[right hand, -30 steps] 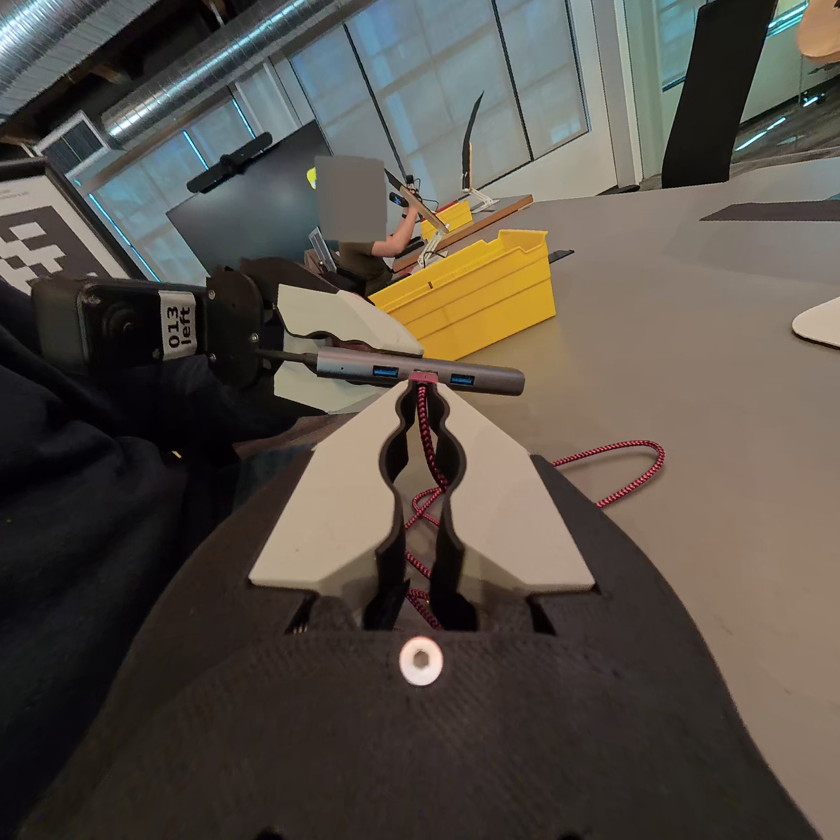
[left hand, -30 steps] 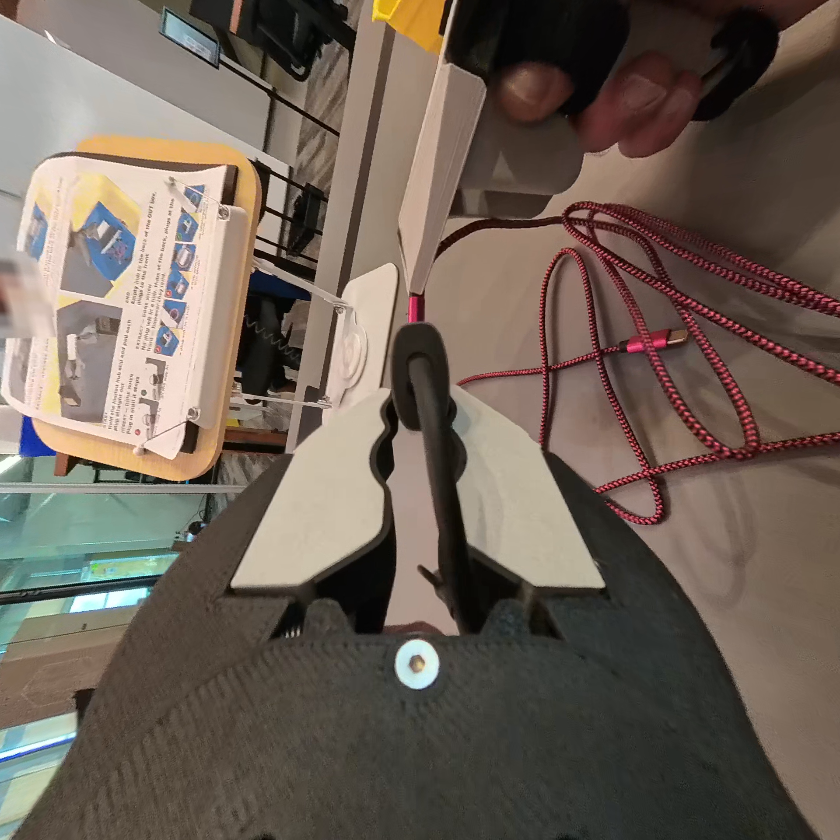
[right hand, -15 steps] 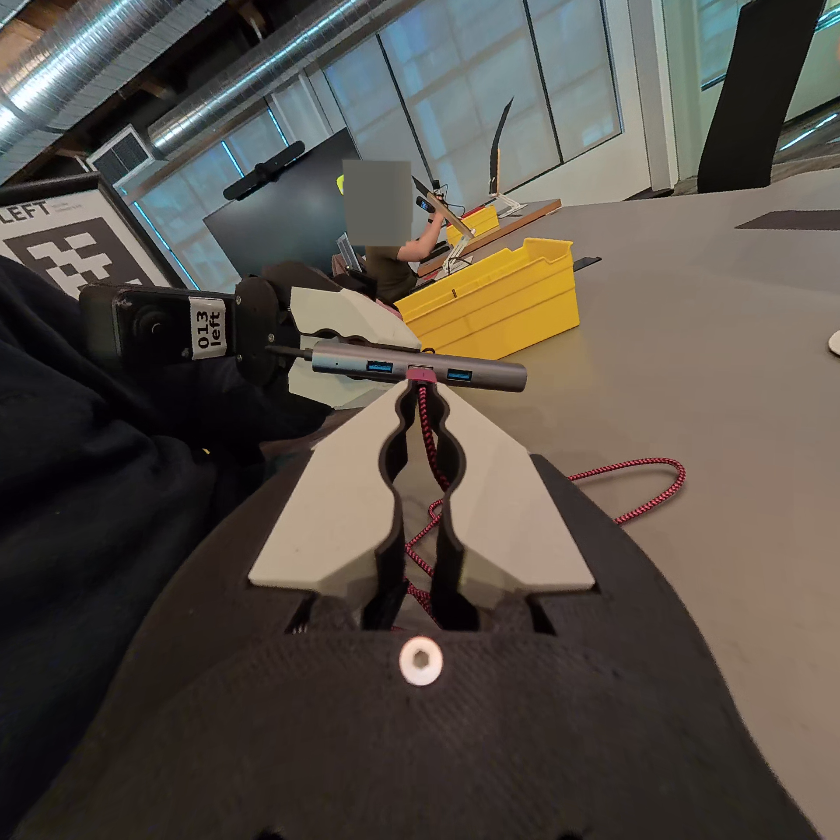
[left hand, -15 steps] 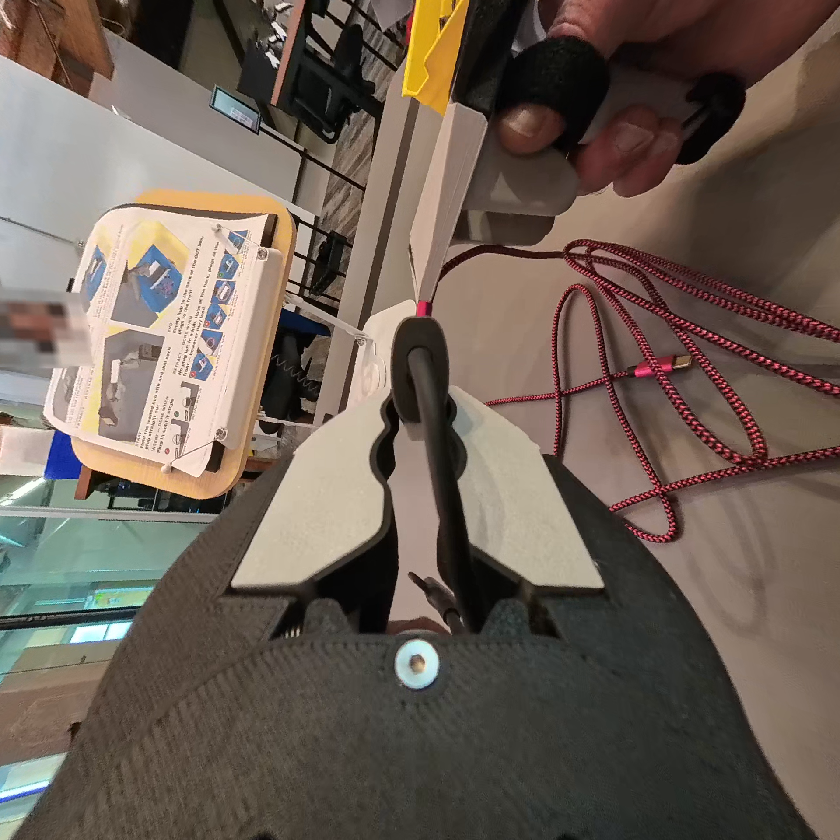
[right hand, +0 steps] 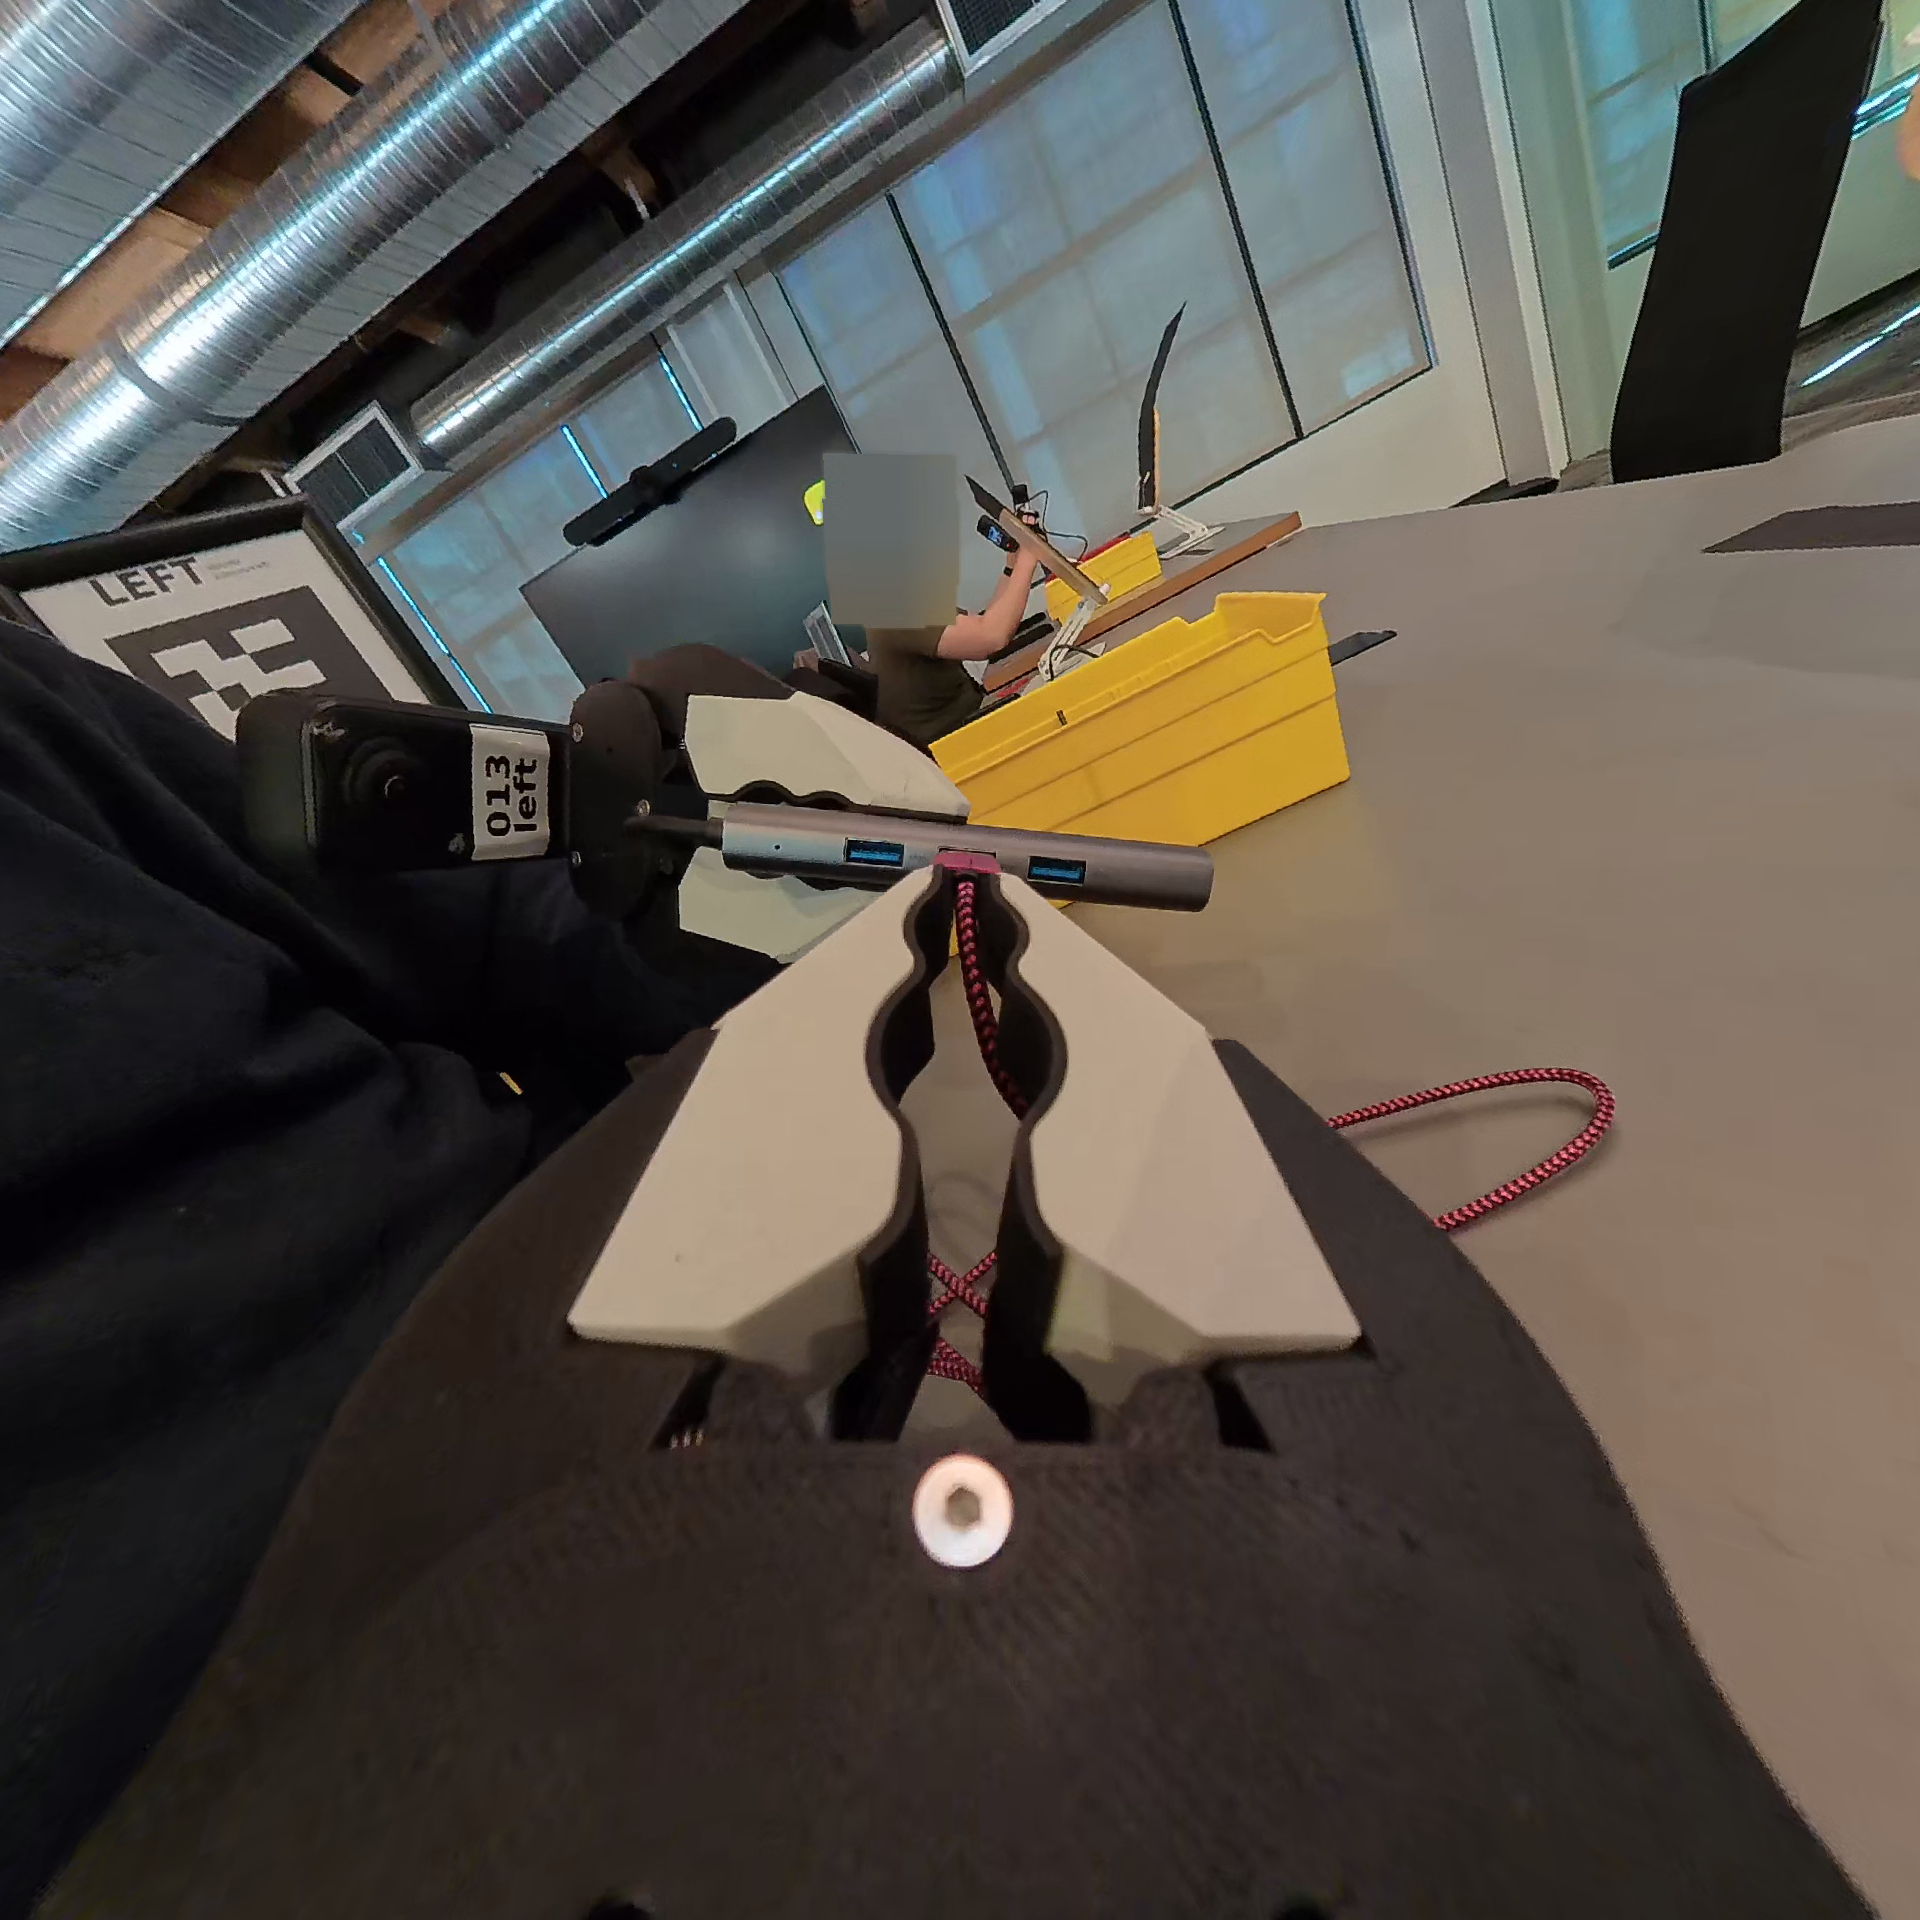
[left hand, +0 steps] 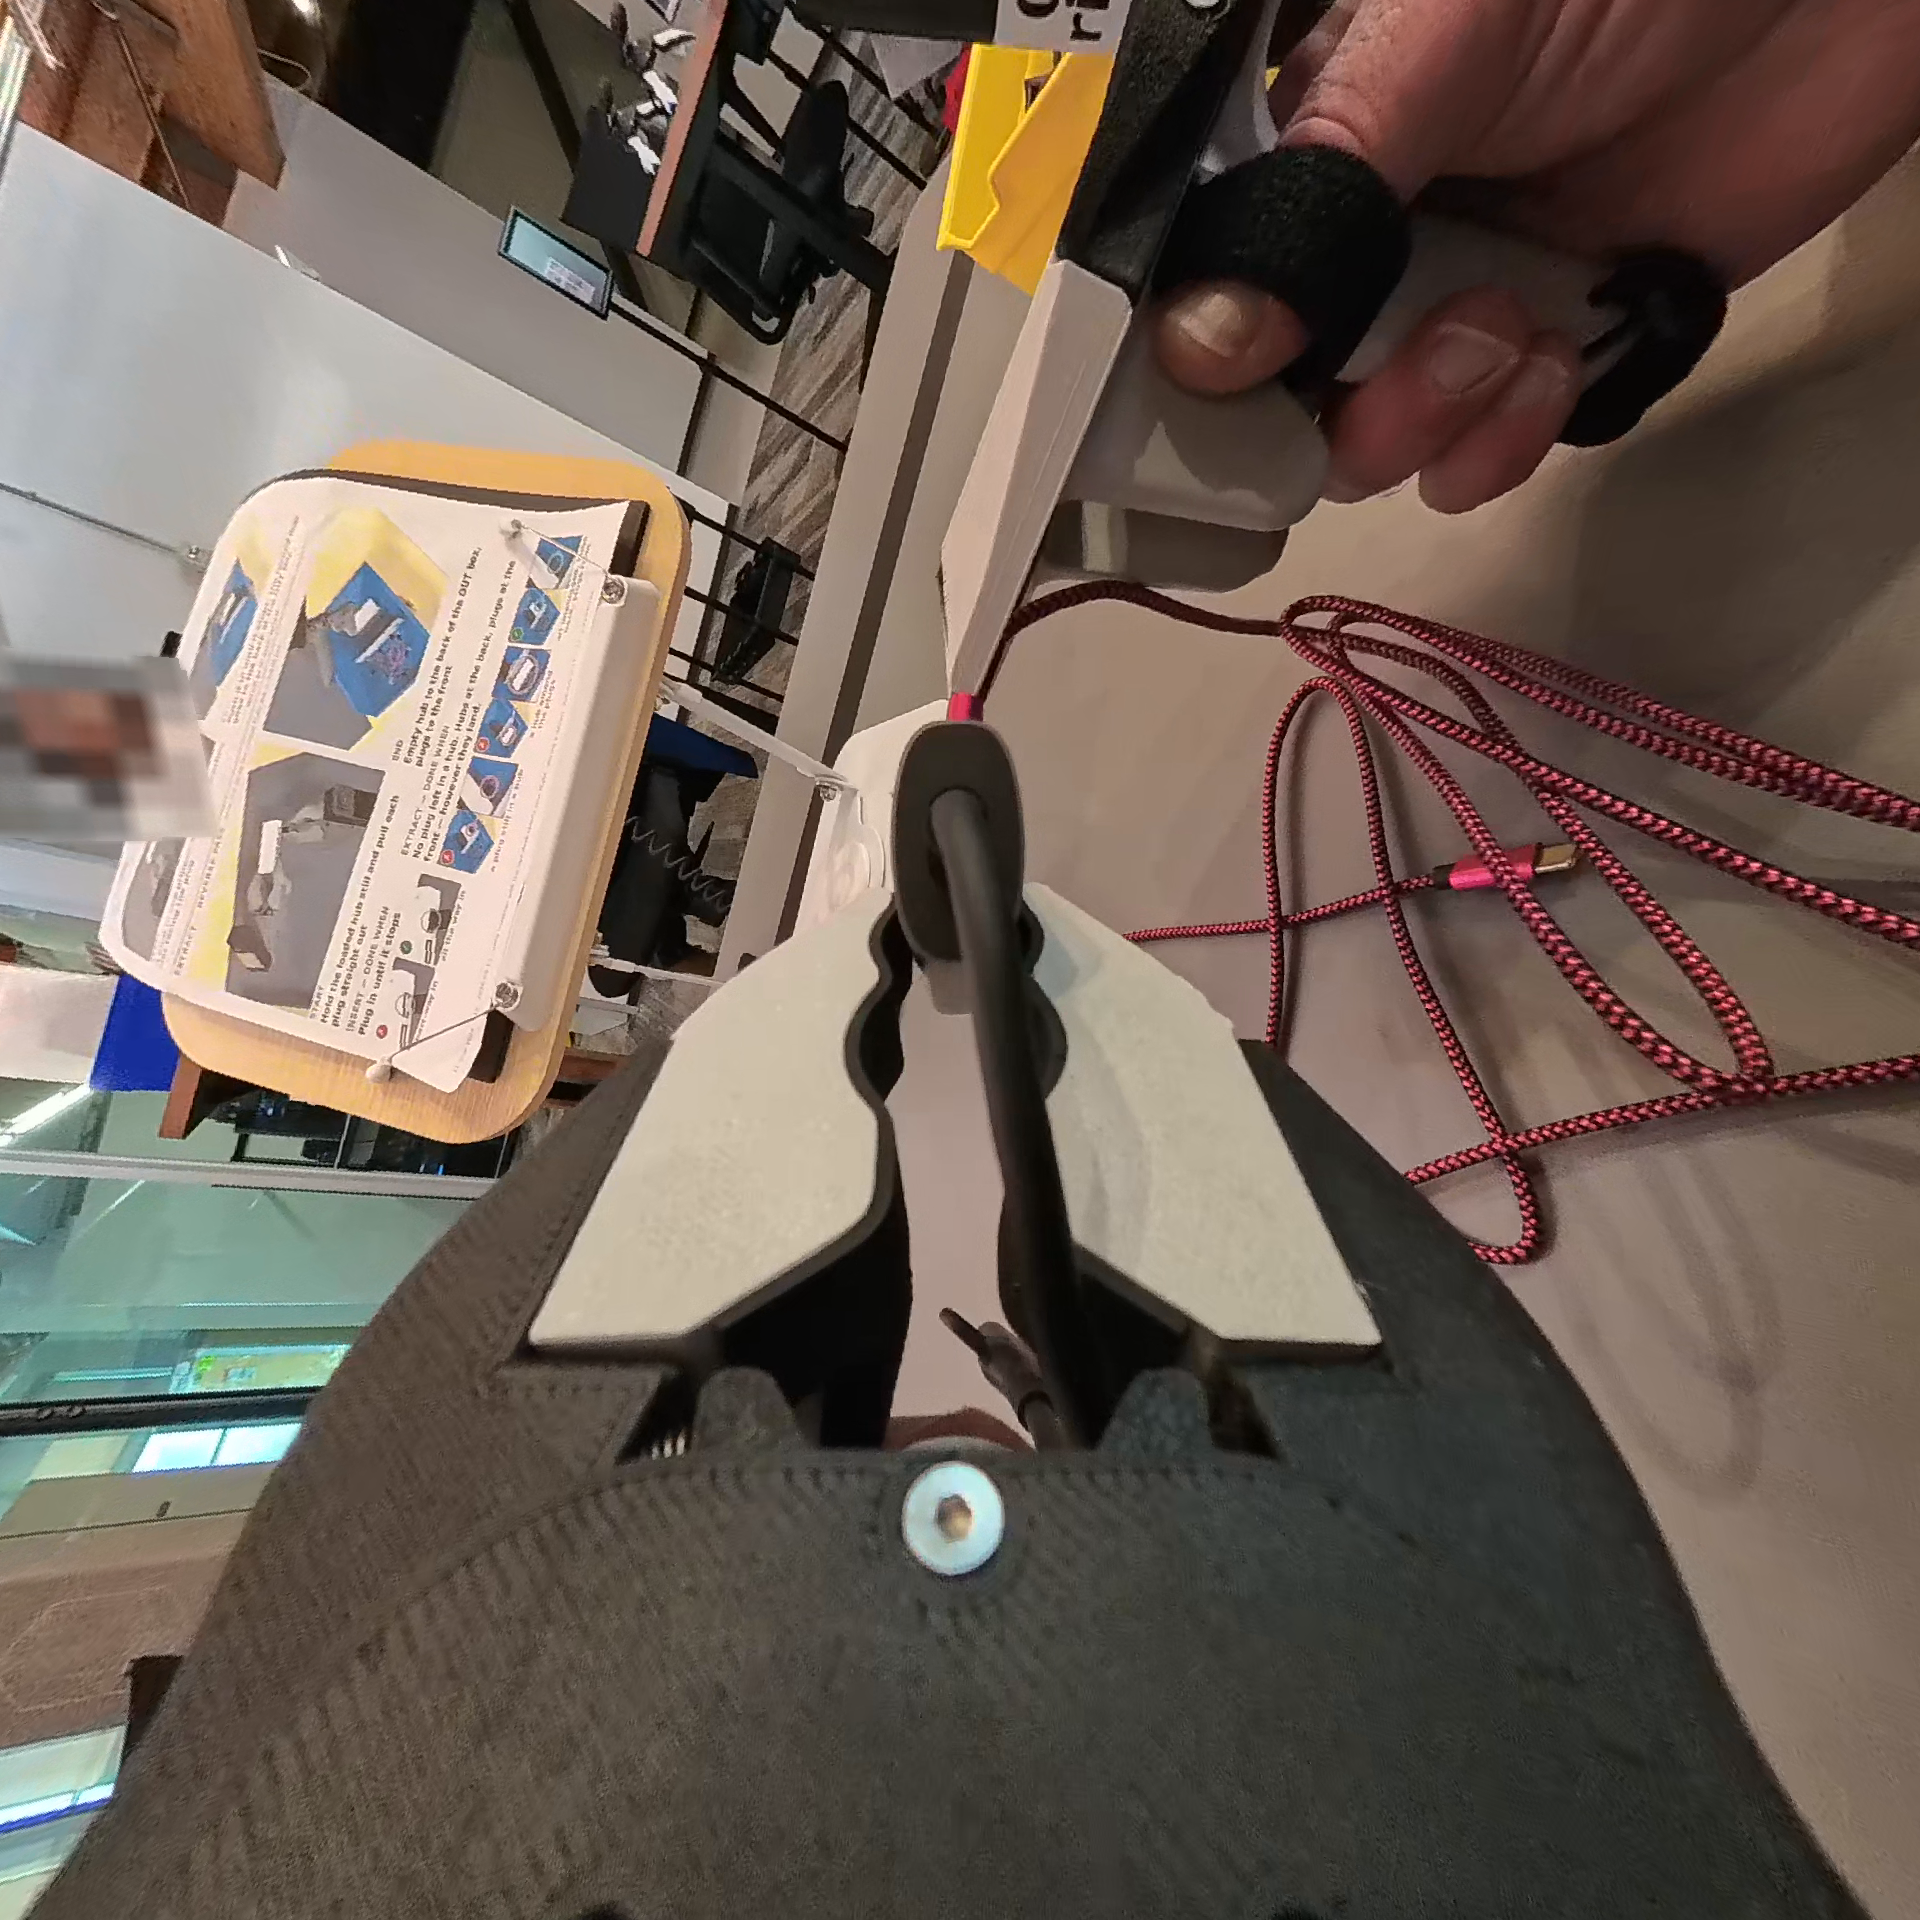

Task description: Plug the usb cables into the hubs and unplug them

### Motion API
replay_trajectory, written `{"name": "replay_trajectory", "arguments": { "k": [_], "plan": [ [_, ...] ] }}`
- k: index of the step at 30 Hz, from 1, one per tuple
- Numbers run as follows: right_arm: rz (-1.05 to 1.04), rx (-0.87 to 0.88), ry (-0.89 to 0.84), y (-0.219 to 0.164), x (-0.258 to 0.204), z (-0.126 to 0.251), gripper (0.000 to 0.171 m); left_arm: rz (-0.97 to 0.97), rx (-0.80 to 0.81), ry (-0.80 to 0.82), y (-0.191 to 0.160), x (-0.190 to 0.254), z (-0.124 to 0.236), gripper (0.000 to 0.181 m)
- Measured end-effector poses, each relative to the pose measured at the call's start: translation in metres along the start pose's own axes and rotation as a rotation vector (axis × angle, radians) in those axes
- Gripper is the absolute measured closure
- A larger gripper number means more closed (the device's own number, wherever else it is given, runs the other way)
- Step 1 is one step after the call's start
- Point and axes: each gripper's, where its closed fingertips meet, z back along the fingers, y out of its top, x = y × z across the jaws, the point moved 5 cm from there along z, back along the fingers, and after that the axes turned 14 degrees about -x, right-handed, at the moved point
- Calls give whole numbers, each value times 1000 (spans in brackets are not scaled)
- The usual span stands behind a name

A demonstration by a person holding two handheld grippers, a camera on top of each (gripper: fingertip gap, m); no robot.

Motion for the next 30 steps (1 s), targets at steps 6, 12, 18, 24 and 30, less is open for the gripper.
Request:
{"name": "replay_trajectory", "arguments": {
  "k": [6, 12, 18, 24, 30],
  "plan": [
    [-1, -13, 6, 0, -1, -1, 168, 4, 2, -2, 0, -1, 1, 166],
    [13, -39, -17, 5, -5, -1, 168, -11, 10, 12, 2, -3, 5, 167],
    [-12, -57, 43, 6, -3, -2, 168, -32, 12, 14, 4, -4, 7, 167],
    [-30, -75, 88, 6, -2, -1, 168, -33, 45, -2, 9, -4, 12, 167],
    [0, -66, 85, 8, -5, -1, 168, -12, 57, -11, 7, -6, 11, 166]
  ]
}}
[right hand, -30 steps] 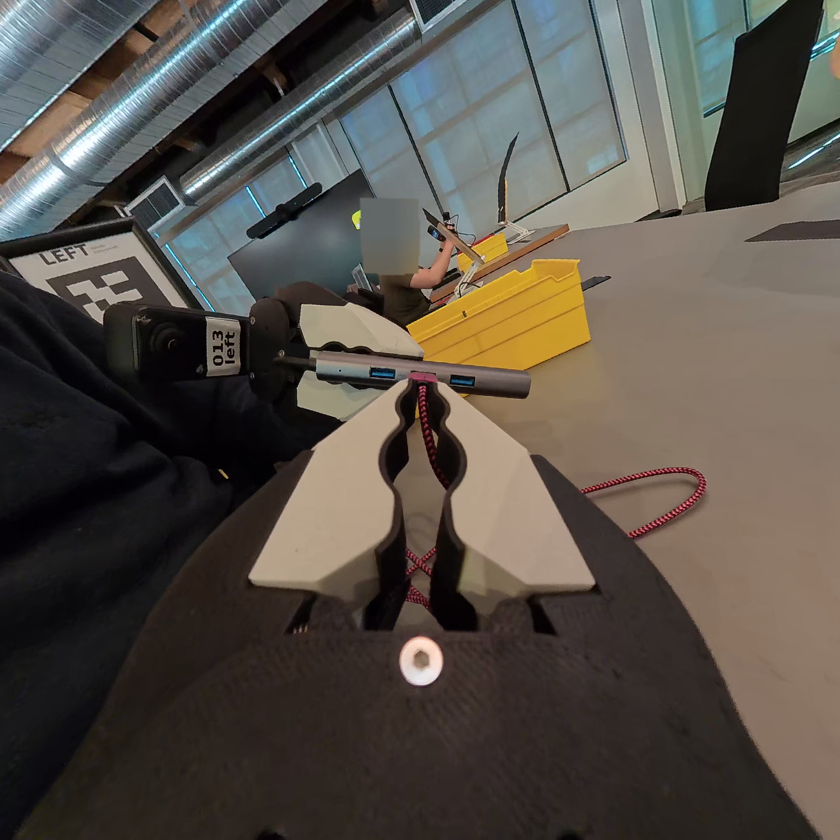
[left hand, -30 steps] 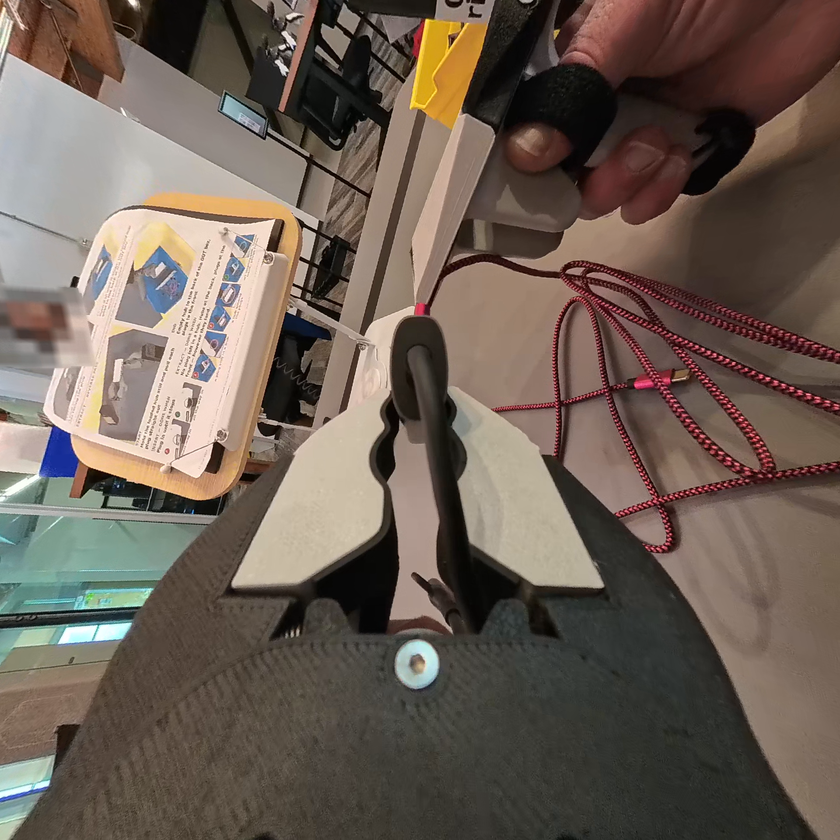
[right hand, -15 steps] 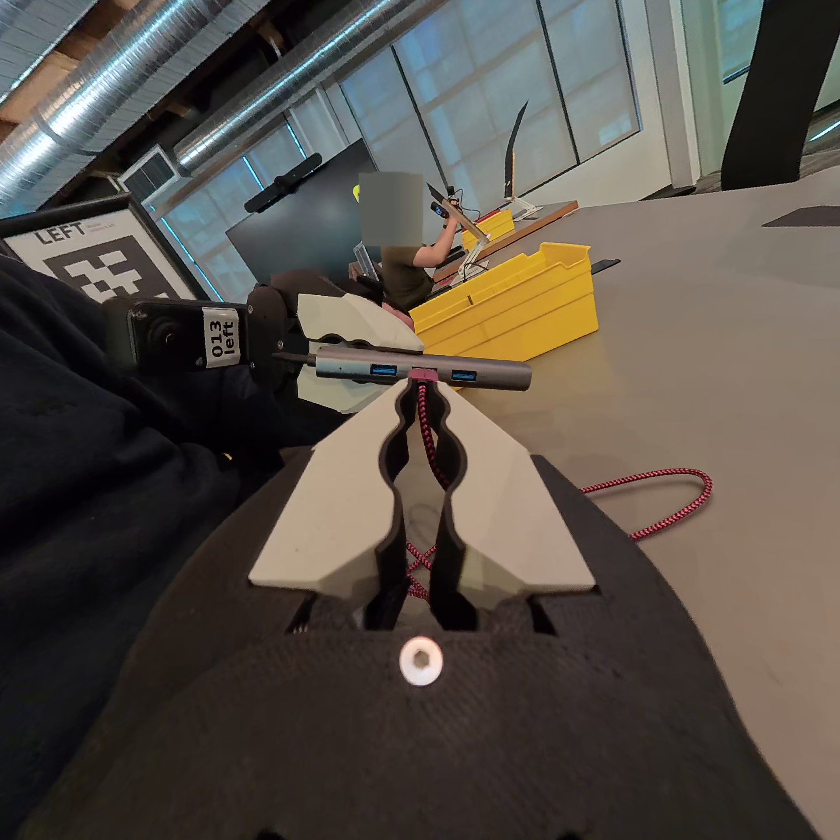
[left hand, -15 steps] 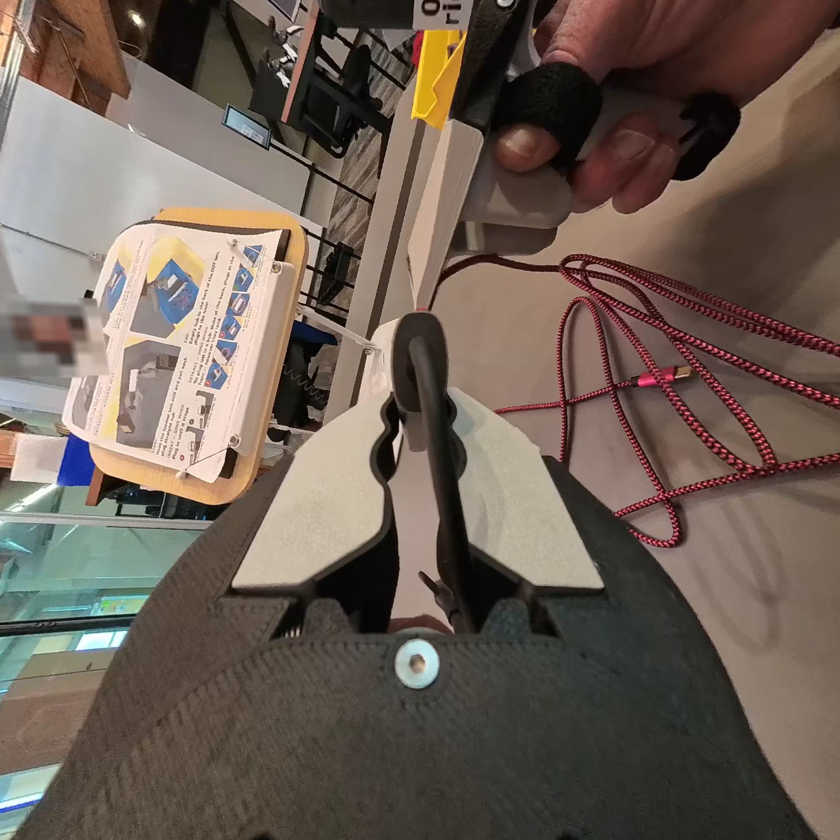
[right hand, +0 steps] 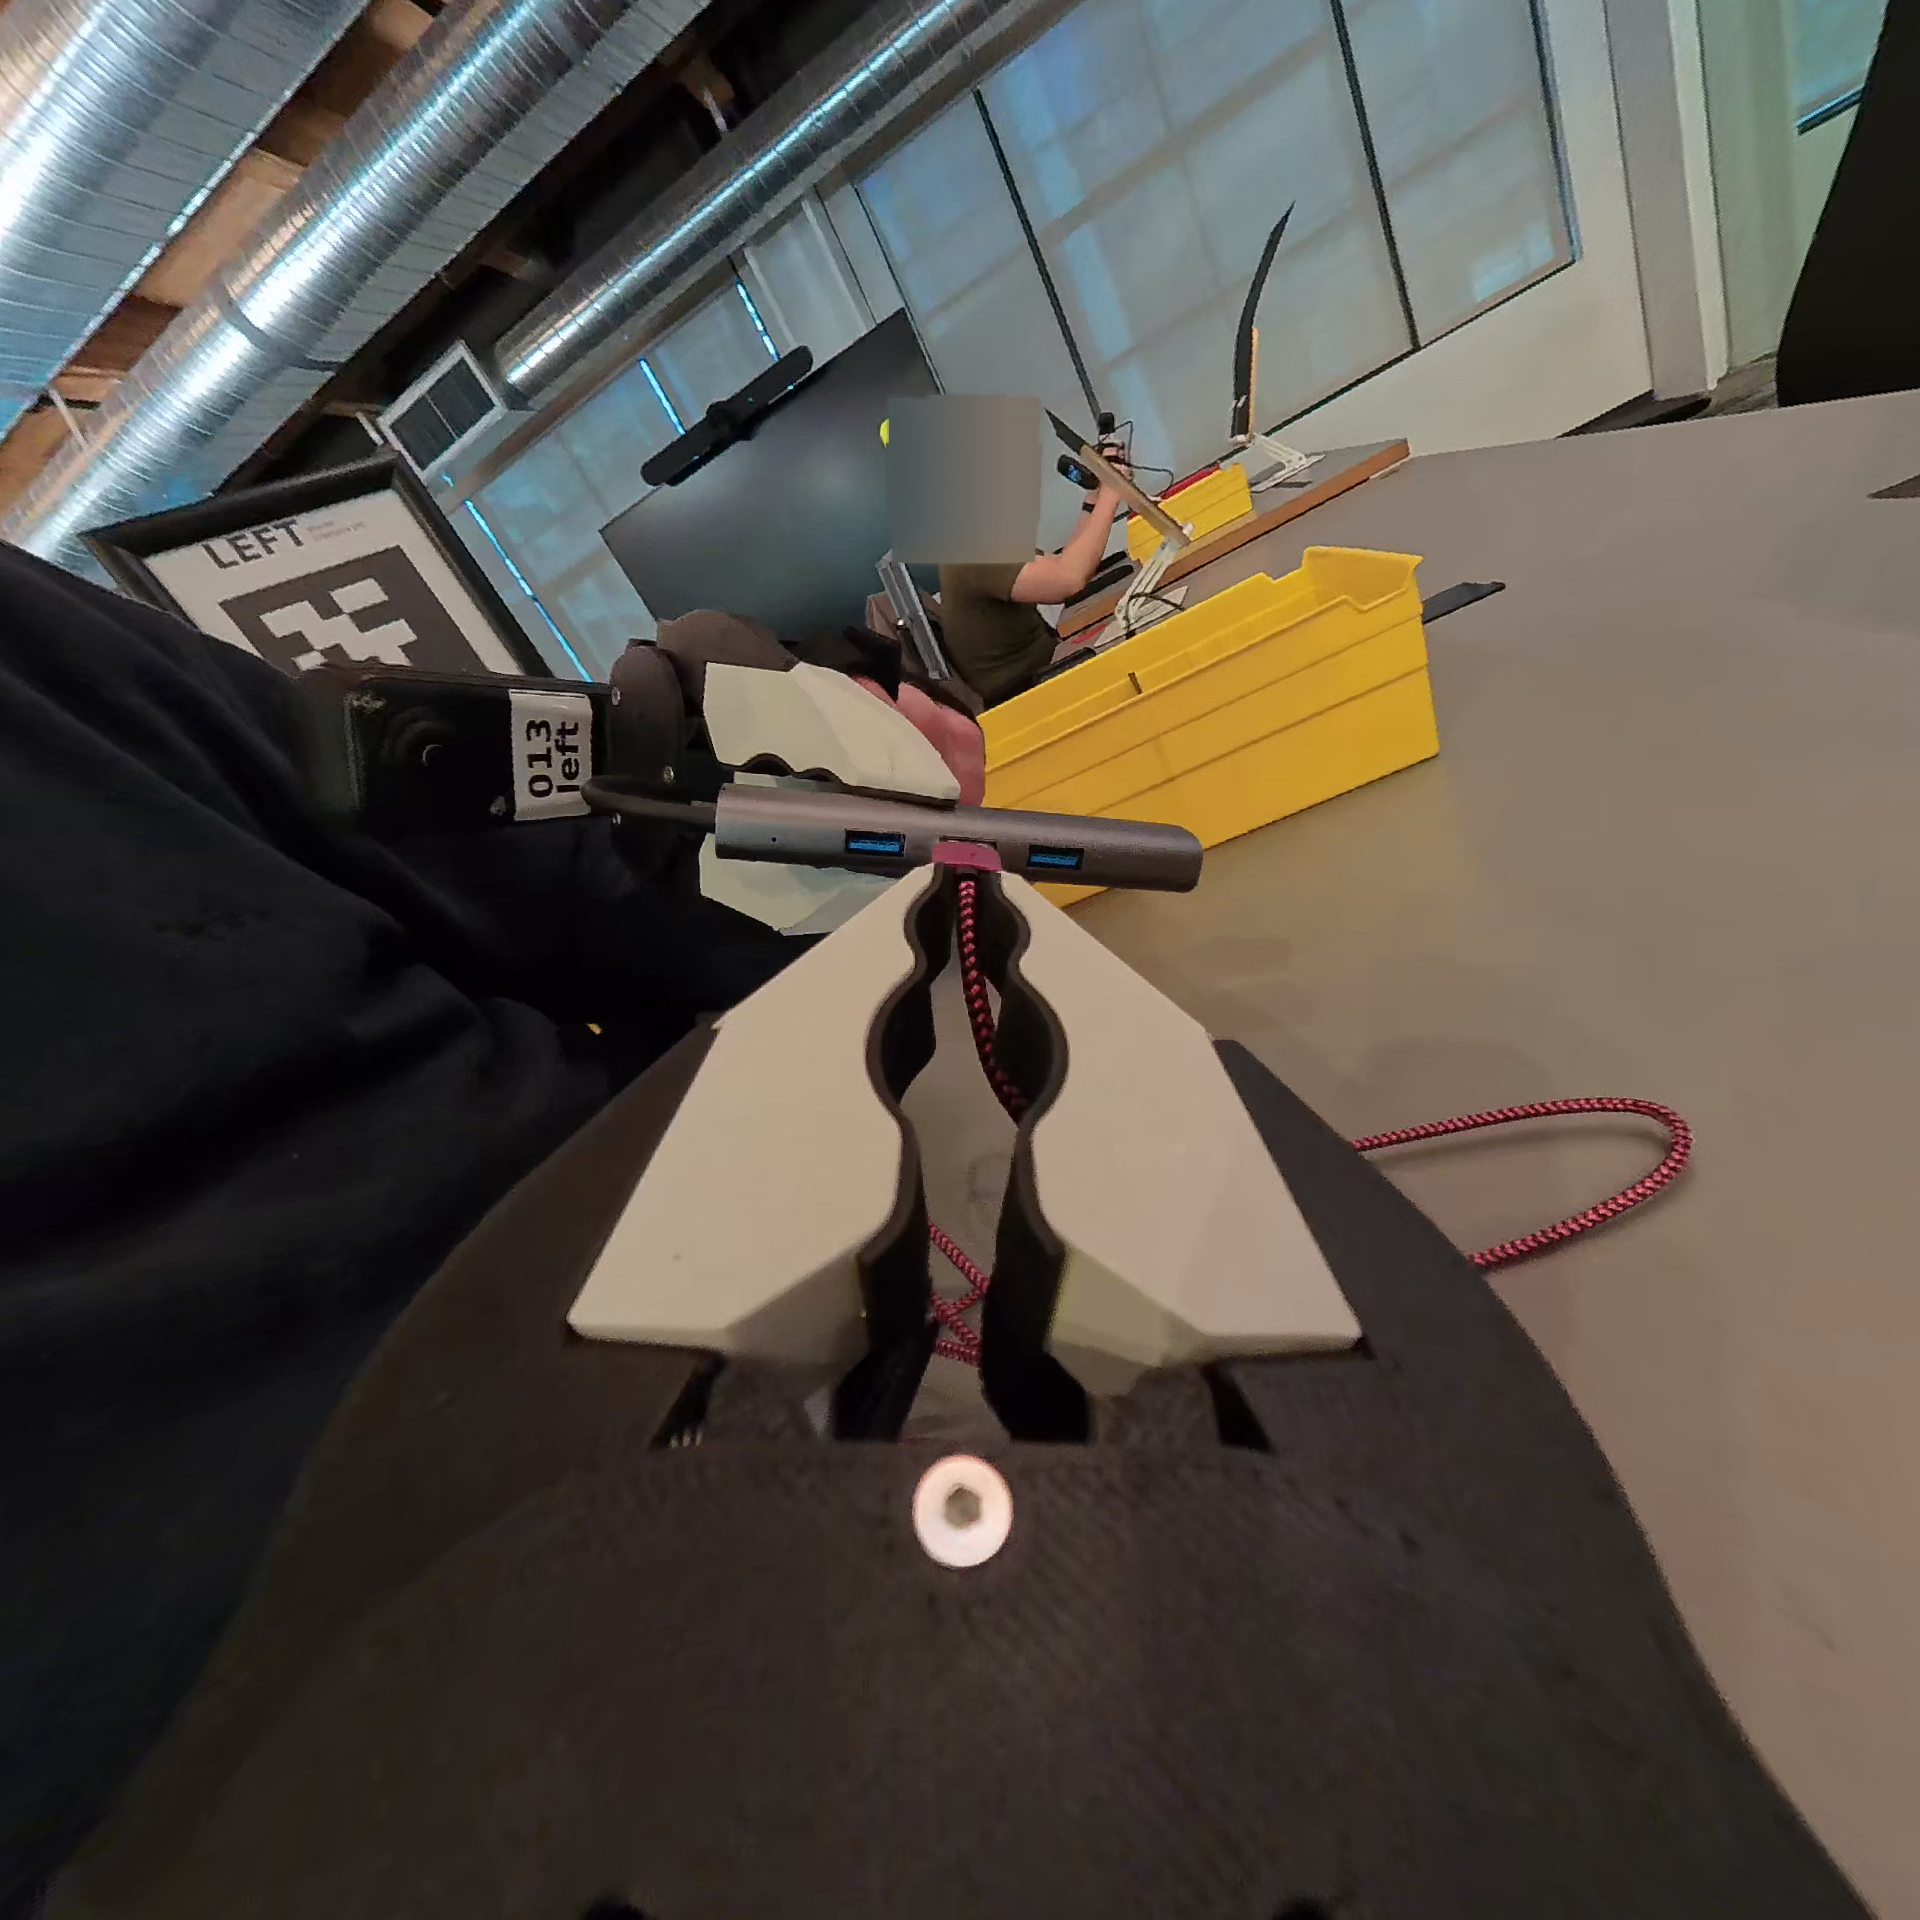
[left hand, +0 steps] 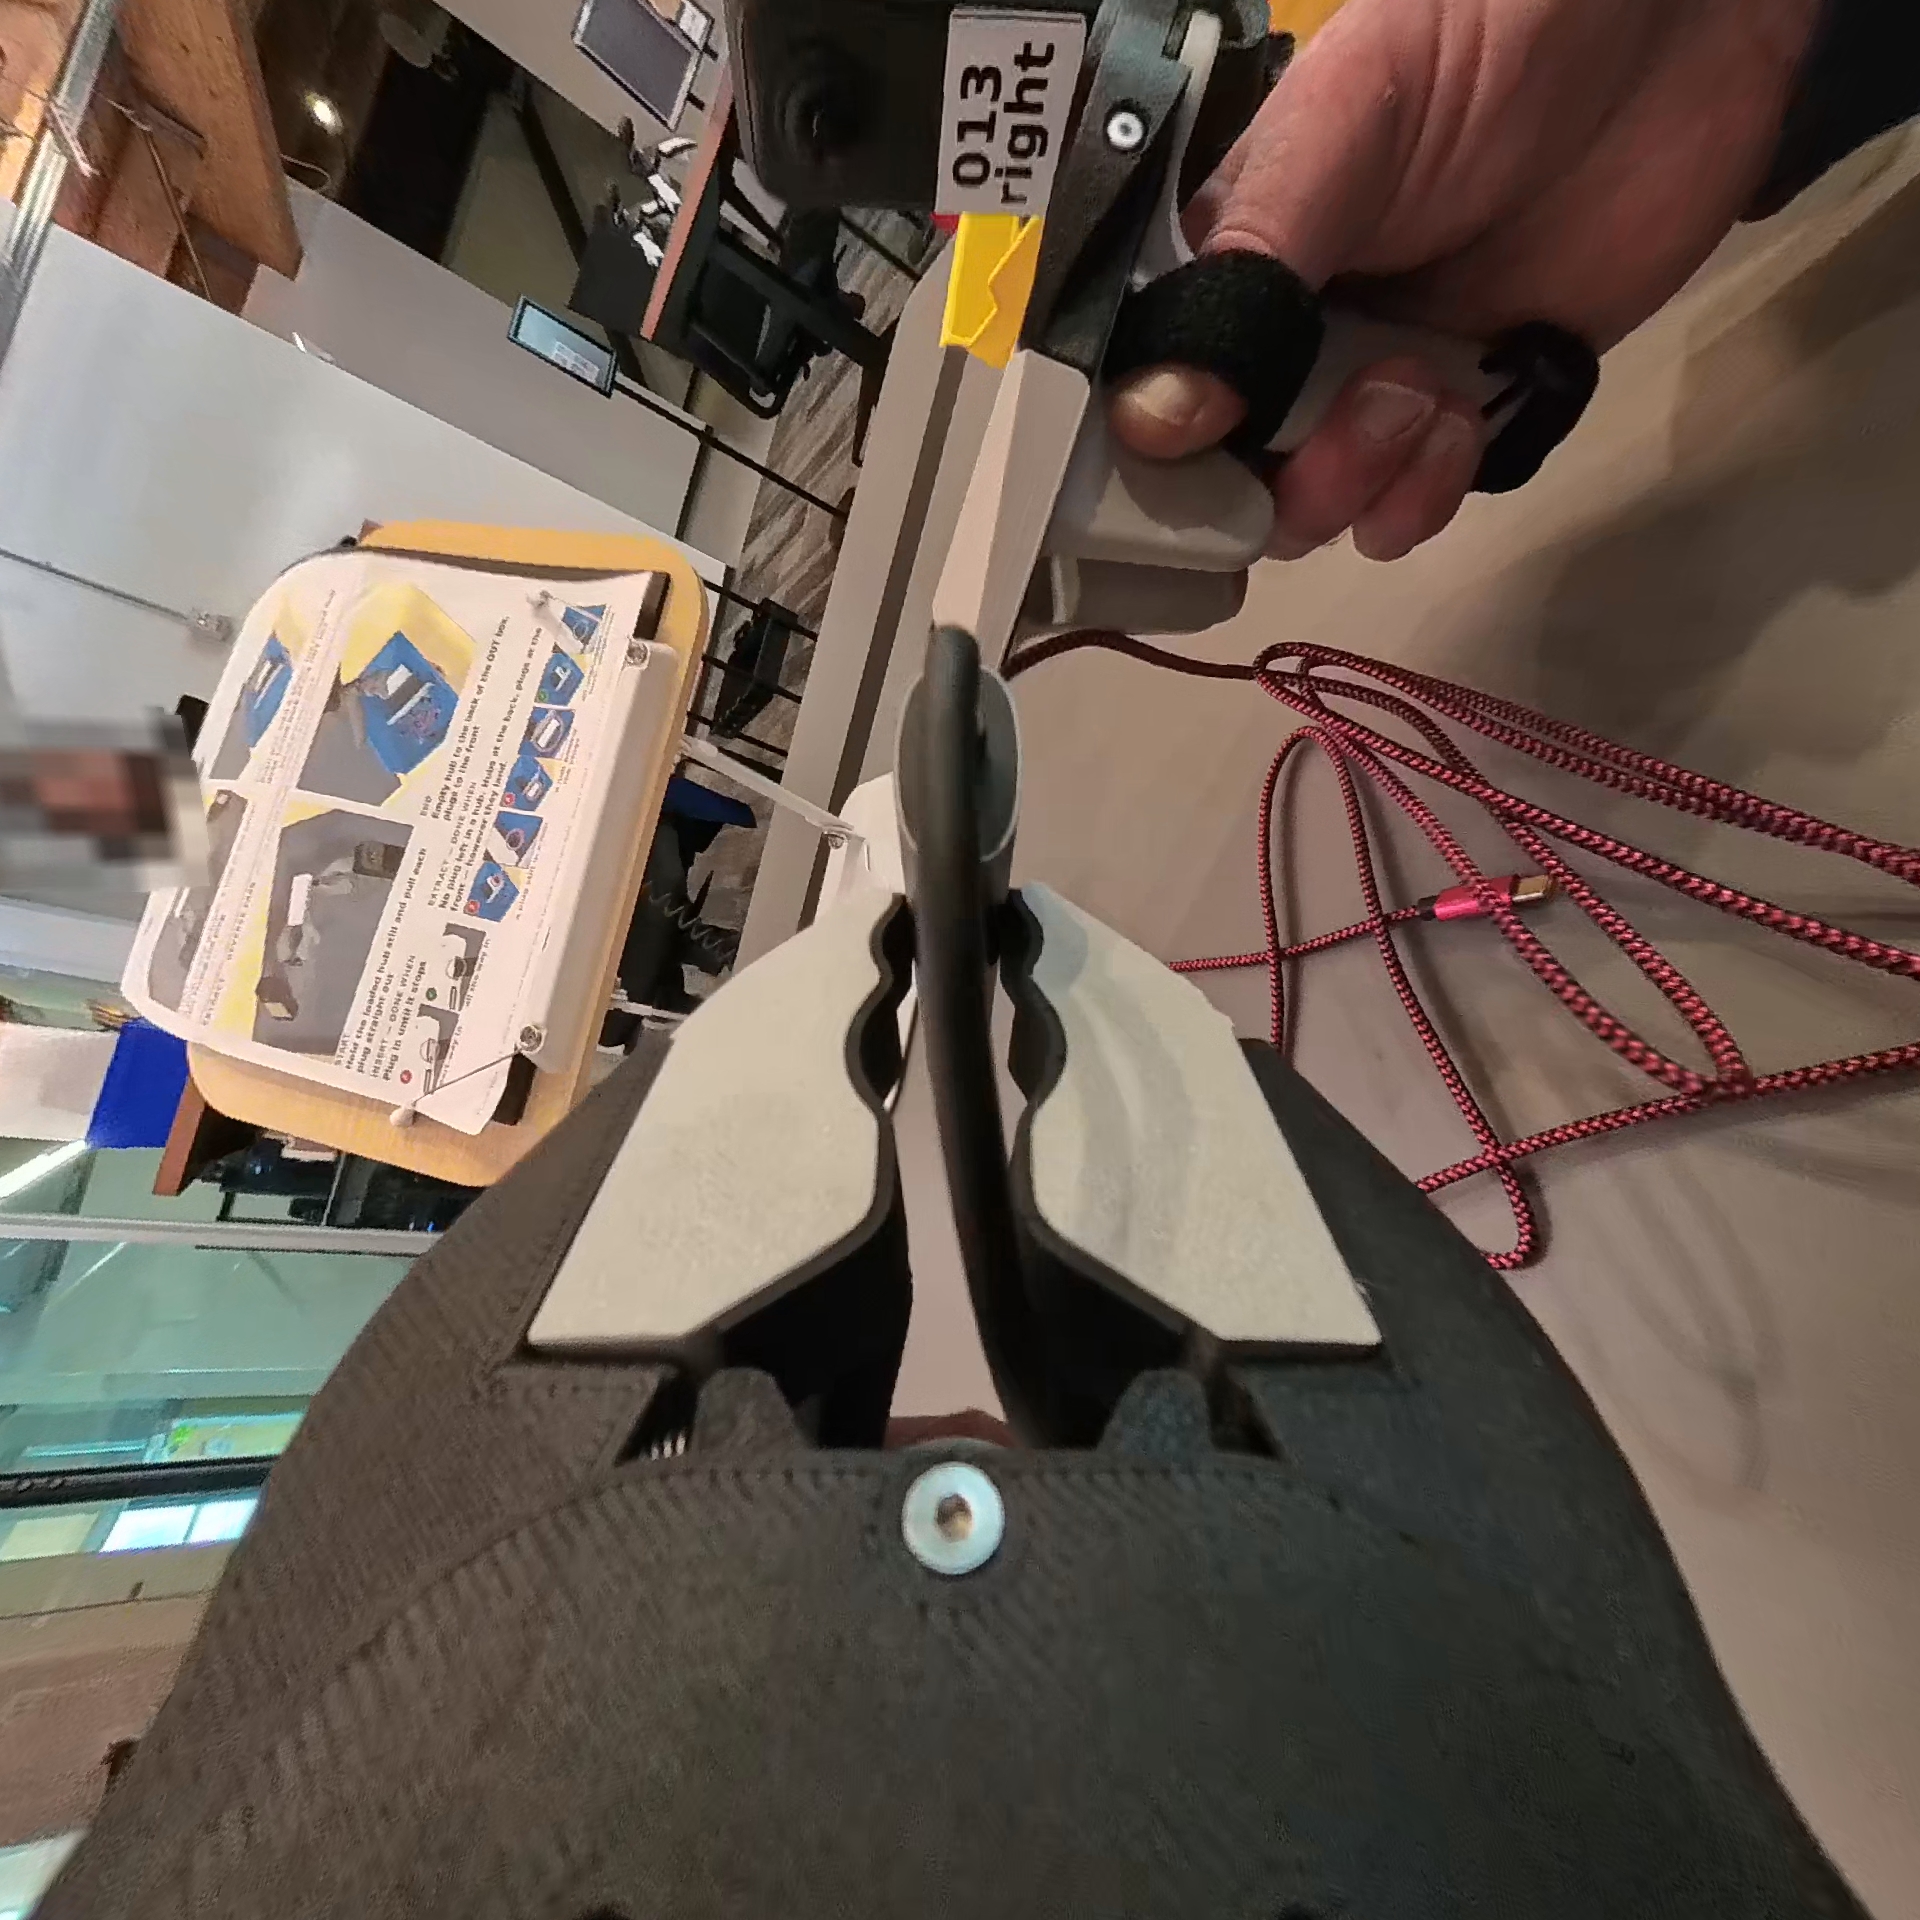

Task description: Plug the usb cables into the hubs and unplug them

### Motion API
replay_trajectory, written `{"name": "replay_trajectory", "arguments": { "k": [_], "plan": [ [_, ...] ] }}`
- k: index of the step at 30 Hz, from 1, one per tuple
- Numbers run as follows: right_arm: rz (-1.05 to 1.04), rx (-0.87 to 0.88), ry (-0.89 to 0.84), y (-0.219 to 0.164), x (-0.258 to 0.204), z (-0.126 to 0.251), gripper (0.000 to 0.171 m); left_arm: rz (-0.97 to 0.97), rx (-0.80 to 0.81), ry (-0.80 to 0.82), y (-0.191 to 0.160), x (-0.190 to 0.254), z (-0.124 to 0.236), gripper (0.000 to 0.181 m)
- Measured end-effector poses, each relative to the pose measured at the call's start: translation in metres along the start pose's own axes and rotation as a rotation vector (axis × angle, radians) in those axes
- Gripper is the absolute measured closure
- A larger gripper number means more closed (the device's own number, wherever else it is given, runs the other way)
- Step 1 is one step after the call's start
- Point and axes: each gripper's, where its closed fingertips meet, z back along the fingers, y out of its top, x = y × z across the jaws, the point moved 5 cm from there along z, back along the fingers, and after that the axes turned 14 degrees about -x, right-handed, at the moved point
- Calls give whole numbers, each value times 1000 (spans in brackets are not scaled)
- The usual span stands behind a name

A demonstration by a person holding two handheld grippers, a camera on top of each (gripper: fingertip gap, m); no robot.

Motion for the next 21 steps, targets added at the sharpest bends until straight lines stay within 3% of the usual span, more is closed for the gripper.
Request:
{"name": "replay_trajectory", "arguments": {
  "k": [12, 21],
  "plan": [
    [26, 1, -8, 0, -6, -8, 169, 28, -23, -10, -4, 1, -10, 164],
    [3, -22, 113, 0, -10, -7, 168, 38, 29, -27, 1, 3, -4, 165]
  ]
}}
